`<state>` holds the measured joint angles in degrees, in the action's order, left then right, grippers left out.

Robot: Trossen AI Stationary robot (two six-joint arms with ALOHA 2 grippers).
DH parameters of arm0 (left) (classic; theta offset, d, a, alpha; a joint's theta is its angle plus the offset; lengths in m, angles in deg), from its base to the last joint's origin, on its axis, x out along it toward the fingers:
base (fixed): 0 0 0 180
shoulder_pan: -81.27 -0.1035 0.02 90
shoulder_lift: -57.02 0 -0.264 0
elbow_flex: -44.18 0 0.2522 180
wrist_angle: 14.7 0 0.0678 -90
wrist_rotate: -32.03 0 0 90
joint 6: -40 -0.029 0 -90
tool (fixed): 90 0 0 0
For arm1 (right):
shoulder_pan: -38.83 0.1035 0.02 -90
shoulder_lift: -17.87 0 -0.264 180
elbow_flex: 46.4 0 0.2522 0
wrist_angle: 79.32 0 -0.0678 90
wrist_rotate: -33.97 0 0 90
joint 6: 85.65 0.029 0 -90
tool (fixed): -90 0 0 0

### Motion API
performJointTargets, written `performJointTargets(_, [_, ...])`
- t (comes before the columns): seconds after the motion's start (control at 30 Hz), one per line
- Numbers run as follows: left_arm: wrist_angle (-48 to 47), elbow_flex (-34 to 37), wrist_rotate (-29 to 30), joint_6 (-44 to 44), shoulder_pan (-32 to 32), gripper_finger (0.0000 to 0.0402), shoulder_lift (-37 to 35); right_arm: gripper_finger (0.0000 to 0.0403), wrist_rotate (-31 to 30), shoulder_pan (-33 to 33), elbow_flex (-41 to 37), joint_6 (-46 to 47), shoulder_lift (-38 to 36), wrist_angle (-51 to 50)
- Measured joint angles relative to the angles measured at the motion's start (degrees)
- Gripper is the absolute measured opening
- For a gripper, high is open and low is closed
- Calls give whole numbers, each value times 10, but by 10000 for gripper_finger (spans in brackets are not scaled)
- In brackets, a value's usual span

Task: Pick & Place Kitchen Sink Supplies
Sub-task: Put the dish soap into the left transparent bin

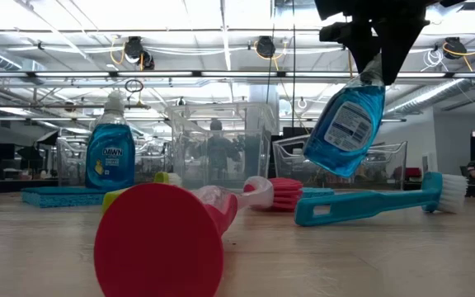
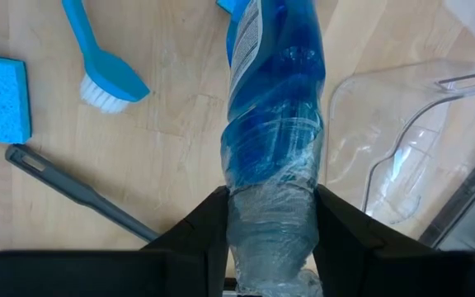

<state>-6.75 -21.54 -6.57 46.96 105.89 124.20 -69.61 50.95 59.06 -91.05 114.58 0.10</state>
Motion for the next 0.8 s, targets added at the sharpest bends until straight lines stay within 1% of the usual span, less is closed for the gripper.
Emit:
performJointTargets(0.07, [-90,-39,-6,10,1,209,17,123,0,0,0,2,0,0])
performJointTargets(0.17, [-234,-95,-39,69,2,209,39,123,0,0,0,2,-3,4])
performJointTargets(0.23, [-297,-127,-63,103,1,209,57,123,-1,0,0,2,-4,6])
performJointTargets(0.3, [-336,-151,-83,118,-2,209,78,123,-1,0,0,2,-4,6])
performJointTargets(0.43, [-365,-180,-140,119,-12,209,127,124,-1,0,0,0,-6,14])
performJointTargets(0.53, [-370,-187,-179,132,-26,209,159,125,1,0,0,-1,-6,13])
performJointTargets(0.67, [-367,-187,-224,160,-48,209,194,125,1,4,0,-2,-6,13])
performJointTargets(0.73, [-361,-187,-235,162,-57,209,208,126,1,9,0,-2,-6,14])
performJointTargets(0.8, [-335,-187,-247,161,-66,209,223,126,1,16,0,-4,-6,14])
